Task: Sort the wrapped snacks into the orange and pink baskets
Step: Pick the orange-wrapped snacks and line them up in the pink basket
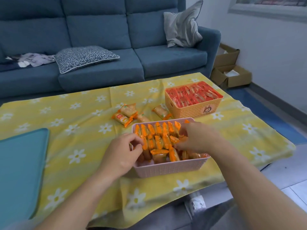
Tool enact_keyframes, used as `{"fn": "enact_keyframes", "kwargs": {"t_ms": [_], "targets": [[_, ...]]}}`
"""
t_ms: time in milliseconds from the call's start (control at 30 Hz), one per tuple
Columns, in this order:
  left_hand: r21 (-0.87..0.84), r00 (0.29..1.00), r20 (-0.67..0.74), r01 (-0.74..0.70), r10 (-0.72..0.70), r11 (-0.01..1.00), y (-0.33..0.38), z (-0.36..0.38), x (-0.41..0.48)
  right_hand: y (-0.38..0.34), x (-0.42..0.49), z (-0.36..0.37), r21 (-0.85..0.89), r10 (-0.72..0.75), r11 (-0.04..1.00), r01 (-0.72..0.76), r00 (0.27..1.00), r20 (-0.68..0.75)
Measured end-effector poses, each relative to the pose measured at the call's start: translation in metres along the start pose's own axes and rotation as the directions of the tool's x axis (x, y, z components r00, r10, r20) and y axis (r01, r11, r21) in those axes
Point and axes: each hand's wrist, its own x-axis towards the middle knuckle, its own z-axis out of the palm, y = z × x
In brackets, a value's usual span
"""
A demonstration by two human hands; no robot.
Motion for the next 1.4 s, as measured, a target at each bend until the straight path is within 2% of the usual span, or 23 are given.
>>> {"fn": "enact_keyframes", "kwargs": {"t_ms": [67,233,333,433,500,600,667,767,833,900,967,1033,1100,1167,1233,1300,1400], "targets": [[-0.068,0.999,-0.007,0.035,-0.036,0.997,-0.002,-0.003,0.002,0.001,0.003,0.006,-0.116,0.060,0.992,-0.051,0.995,0.078],[-0.151,0.999,0.031,0.049,-0.045,0.987,-0.007,-0.005,0.007,0.001,0.017,0.024,-0.170,0.068,0.983,-0.070,0.998,-0.019],[-0.178,0.998,0.033,0.066,-0.061,0.982,-0.008,-0.005,0.008,0.003,0.020,0.021,-0.135,0.098,0.986,-0.103,0.994,-0.047],[-0.229,0.998,0.006,0.056,-0.056,0.972,-0.005,-0.005,0.009,-0.002,0.010,-0.004,-0.002,0.119,0.993,-0.122,0.972,-0.204],[-0.310,0.999,-0.007,0.043,-0.047,0.950,0.001,-0.006,0.008,-0.018,-0.002,-0.016,0.202,0.097,0.979,-0.033,0.944,-0.314],[-0.433,0.997,0.051,-0.025,0.052,0.901,0.009,-0.006,0.006,-0.052,-0.015,-0.015,0.598,0.129,0.801,0.039,0.963,-0.236],[-0.410,0.988,0.068,-0.099,0.138,0.907,0.011,-0.005,0.004,-0.068,-0.014,-0.005,0.704,0.089,0.709,0.052,0.983,-0.163],[-0.279,0.985,0.019,-0.159,0.171,0.947,0.009,-0.006,0.003,-0.080,-0.012,0.006,0.757,-0.085,0.643,0.112,0.994,-0.075],[-0.301,0.992,0.021,-0.111,0.123,0.947,0.004,-0.009,0.002,-0.076,-0.008,0.006,0.754,-0.132,0.647,0.115,0.991,-0.037],[-0.361,0.995,0.075,-0.039,0.070,0.932,-0.004,-0.010,0.002,-0.064,-0.003,0.007,0.708,-0.070,0.699,0.103,0.995,-0.075],[-0.382,0.992,0.108,-0.015,0.061,0.924,-0.011,-0.011,0.001,-0.053,0.002,0.012,0.499,-0.074,0.857,0.130,0.989,-0.129],[-0.328,0.991,0.104,-0.046,0.084,0.944,-0.014,-0.010,-0.001,-0.052,0.001,0.021,0.252,-0.140,0.957,0.146,0.989,-0.042],[-0.230,0.992,0.056,-0.101,0.117,0.968,-0.015,-0.010,-0.002,-0.055,0.000,0.029,0.065,-0.132,0.990,0.129,0.990,0.044],[-0.214,0.993,0.001,-0.116,0.119,0.970,-0.014,-0.012,-0.001,-0.057,0.002,0.032,-0.031,-0.122,0.992,0.124,0.991,0.049],[-0.196,0.993,0.002,-0.113,0.116,0.974,-0.017,-0.014,0.000,-0.059,0.003,0.031,-0.080,-0.135,0.987,0.138,0.990,0.038],[-0.074,0.992,0.047,-0.115,0.119,0.991,-0.020,-0.015,-0.001,-0.058,0.005,0.031,-0.073,-0.151,0.985,0.153,0.988,0.041],[0.133,0.982,0.127,-0.154,0.138,0.979,-0.019,-0.014,-0.005,-0.055,0.004,0.023,0.131,-0.113,0.985,0.110,0.993,0.019]]}}
